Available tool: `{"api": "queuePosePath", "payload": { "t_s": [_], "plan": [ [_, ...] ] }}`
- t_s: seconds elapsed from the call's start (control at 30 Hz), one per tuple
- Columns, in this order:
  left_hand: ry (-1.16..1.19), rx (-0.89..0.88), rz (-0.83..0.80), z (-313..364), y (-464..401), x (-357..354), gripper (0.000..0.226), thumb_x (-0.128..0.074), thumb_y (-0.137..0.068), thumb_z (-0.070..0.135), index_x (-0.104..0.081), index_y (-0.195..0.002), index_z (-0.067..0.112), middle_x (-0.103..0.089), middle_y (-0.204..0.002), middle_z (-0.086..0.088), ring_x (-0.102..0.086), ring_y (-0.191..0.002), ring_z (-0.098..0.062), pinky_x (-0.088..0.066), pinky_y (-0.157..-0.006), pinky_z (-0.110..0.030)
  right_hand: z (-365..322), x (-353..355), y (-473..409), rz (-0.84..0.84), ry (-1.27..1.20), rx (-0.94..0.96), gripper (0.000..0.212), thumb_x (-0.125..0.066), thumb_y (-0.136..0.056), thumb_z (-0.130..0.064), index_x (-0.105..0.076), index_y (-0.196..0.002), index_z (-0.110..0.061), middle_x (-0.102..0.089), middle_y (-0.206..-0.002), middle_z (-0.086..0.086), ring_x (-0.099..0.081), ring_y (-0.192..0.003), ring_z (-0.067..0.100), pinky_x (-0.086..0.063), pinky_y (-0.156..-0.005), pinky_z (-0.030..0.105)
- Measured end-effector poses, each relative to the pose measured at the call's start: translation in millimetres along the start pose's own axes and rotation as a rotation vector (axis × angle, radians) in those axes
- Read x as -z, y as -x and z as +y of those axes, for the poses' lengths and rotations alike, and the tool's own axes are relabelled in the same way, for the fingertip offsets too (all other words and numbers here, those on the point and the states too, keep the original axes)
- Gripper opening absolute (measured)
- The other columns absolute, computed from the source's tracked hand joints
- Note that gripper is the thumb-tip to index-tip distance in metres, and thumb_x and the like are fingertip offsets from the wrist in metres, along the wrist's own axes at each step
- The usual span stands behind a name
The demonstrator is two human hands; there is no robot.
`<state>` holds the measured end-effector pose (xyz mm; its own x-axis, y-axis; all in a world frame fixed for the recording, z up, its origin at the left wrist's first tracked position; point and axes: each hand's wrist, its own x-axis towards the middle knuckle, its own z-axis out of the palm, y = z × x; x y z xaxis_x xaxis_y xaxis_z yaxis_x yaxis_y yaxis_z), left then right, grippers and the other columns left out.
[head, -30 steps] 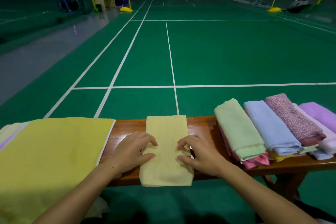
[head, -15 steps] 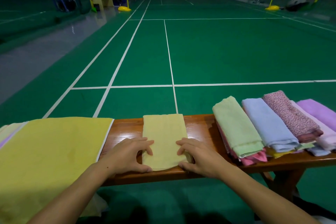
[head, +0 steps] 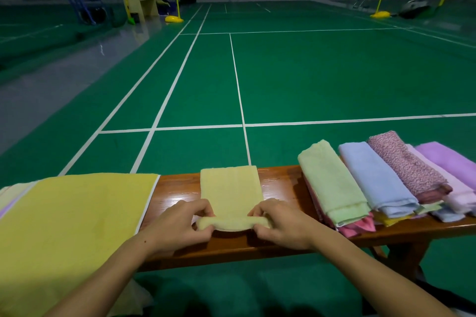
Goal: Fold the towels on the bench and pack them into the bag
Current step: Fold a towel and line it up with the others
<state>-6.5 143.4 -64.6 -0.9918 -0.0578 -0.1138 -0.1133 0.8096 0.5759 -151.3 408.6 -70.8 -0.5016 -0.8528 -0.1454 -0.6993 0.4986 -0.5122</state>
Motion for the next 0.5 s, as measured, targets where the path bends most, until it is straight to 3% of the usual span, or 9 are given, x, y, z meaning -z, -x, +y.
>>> {"api": "queuePosePath", "payload": {
  "t_s": [0.13,0.27,0.4,0.5],
  "plan": [
    [0.151,0.016,-0.090,13,11,-2,0.012,-0.068,-0.086,0.033,-0.058,-0.093,0.033,-0.066,-0.077,0.004,-0.056,-0.069,-0.012,-0.047,-0.067,-0.035,-9,11,11,-0.101,-0.055,0.033,0.018,-0.060,-0.095,-0.042,-0.059,-0.100,-0.025,-0.063,-0.098,-0.003,-0.051,-0.085,0.012,-0.043,-0.073,0.035],
    [0.345,0.019,-0.116,18,14,-1,0.011,-0.069,-0.097,0.017,-0.060,-0.100,0.022,-0.057,-0.065,0.005,-0.045,-0.062,-0.007,-0.036,-0.060,-0.025,-12,19,16,-0.137,-0.224,-0.012,0.016,-0.058,-0.086,-0.048,-0.056,-0.083,-0.032,-0.057,-0.084,-0.010,-0.049,-0.075,0.006,-0.040,-0.067,0.029],
    [0.547,0.070,-0.046,18,12,1,0.015,-0.071,-0.099,0.010,-0.060,-0.110,0.009,-0.067,-0.072,-0.001,-0.060,-0.069,-0.013,-0.049,-0.064,-0.024,-6,17,9,-0.086,-0.473,-0.078,0.020,-0.063,-0.098,-0.033,-0.063,-0.083,-0.020,-0.055,-0.081,-0.006,-0.051,-0.074,0.007,-0.042,-0.067,0.027],
    [0.657,0.091,-0.058,19,10,3,0.040,-0.085,-0.088,0.007,-0.061,-0.120,0.010,-0.077,-0.094,-0.008,-0.073,-0.088,-0.022,-0.060,-0.073,-0.031,-6,15,5,-0.040,-0.705,-0.202,0.025,-0.060,-0.103,-0.031,-0.059,-0.083,-0.016,-0.051,-0.077,-0.005,-0.052,-0.070,0.007,-0.044,-0.062,0.021]
  ]
}}
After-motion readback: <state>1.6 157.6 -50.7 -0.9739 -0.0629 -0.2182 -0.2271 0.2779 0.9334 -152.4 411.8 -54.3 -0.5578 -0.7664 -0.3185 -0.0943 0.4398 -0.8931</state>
